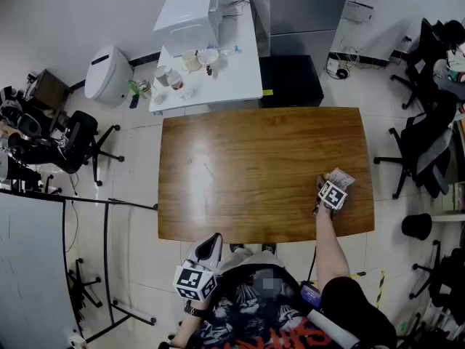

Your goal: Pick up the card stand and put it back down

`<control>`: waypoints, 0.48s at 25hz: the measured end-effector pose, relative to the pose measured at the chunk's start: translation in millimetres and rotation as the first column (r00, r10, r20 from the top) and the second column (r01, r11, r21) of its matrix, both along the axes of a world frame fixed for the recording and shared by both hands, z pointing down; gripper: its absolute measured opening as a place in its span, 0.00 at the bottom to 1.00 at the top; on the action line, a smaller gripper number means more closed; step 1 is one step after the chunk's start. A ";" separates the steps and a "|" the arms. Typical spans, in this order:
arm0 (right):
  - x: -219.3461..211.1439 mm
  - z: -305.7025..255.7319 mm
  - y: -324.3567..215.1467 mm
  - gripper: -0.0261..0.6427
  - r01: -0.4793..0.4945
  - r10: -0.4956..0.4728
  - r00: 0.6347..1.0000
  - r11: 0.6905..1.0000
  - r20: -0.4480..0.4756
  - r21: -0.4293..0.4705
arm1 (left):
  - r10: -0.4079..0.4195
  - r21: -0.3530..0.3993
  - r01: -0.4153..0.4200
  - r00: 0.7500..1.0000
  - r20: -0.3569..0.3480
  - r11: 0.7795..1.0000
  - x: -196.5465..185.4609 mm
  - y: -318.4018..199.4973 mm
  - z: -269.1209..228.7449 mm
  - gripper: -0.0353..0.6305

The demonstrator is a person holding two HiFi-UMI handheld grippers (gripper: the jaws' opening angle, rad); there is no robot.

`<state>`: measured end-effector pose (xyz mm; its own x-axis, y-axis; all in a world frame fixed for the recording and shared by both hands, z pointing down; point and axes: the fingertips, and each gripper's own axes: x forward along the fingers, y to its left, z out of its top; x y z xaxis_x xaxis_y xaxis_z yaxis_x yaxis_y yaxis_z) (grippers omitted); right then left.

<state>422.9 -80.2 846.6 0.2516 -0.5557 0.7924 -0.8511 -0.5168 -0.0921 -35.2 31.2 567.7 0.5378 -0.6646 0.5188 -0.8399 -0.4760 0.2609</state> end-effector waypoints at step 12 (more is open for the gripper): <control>-74.9 -83.7 42.7 0.83 0.288 -0.284 0.958 0.942 -0.046 0.170 | 0.034 0.029 -0.033 0.999 -0.035 0.999 -1.7 -4.3 -2.8 0.04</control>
<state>348.0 -37.5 762.9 0.0767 -0.7348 0.6740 -0.9634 -0.2287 -0.1396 -36.9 26.9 564.9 0.5778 -0.6603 0.4798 -0.8138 -0.5112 0.2764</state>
